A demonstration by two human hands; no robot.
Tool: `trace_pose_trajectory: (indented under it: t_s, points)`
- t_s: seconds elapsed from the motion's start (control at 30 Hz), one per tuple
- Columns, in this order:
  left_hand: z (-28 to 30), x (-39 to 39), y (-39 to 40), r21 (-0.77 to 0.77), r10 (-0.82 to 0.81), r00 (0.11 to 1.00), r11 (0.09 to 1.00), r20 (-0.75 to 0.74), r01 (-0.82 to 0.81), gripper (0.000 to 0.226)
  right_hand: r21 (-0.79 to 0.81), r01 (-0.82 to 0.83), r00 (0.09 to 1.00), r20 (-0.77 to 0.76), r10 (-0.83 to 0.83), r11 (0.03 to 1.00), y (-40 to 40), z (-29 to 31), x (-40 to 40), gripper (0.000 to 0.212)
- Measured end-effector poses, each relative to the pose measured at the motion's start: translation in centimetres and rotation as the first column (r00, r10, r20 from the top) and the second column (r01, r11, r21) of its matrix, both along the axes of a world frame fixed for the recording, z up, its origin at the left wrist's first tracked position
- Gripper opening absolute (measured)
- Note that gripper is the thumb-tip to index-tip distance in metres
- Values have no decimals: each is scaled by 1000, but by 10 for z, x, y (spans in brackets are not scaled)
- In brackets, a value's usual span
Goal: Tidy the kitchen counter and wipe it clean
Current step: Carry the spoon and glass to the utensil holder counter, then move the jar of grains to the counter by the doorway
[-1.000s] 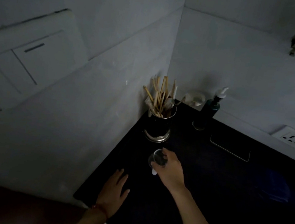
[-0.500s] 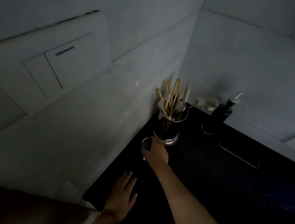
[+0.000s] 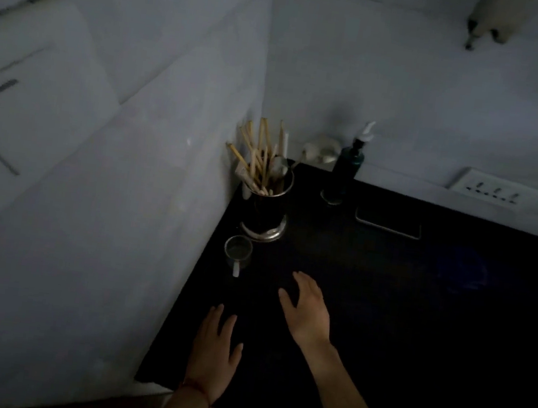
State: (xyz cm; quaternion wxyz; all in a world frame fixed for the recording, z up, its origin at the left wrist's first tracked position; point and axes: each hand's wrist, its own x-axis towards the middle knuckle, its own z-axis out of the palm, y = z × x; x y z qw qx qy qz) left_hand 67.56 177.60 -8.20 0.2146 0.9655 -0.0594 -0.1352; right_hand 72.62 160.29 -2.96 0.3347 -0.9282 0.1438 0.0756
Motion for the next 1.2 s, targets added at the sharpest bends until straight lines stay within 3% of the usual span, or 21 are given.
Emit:
trace_pose_trajectory:
  t_s: [0.17,0.37,0.47,0.57,0.7,0.8,0.9,1.07,1.2]
  points:
    - [4,-6,-30,-73,-176,982,981,75,181,51,-19,272,962,-3,-272,962,-50,-4,-85,50]
    - [24,-39,-94,-174,-405,912,896,56,409,46,0,601,799,26,-601,799,-107,-3,-215,47]
    - [32,-71,-135,-185,-528,846,826,75,532,44,18,724,689,42,-724,690,-132,-5,-287,45]
    - [37,-119,-179,-249,-621,776,739,109,627,59,27,817,576,22,-817,576,-153,-9,-366,44]
    - [37,-201,-243,-342,-748,663,616,31,710,61,24,921,389,-7,-921,389,-175,-16,-483,41]
    - [26,-262,-289,-320,-854,504,517,-129,794,72,23,976,217,-73,-973,216,-178,-27,-569,39]
    - [13,-312,-331,-272,-872,371,459,-318,846,40,43,999,15,-144,-989,8,-176,-40,-643,38]
    - [-12,-364,-391,-270,-799,370,532,-475,803,31,49,971,-216,-257,-942,-236,-178,-62,-721,39]
    - [-35,-384,-445,-230,-671,453,675,-586,702,14,58,930,-329,-308,-893,-363,-206,-77,-763,39]
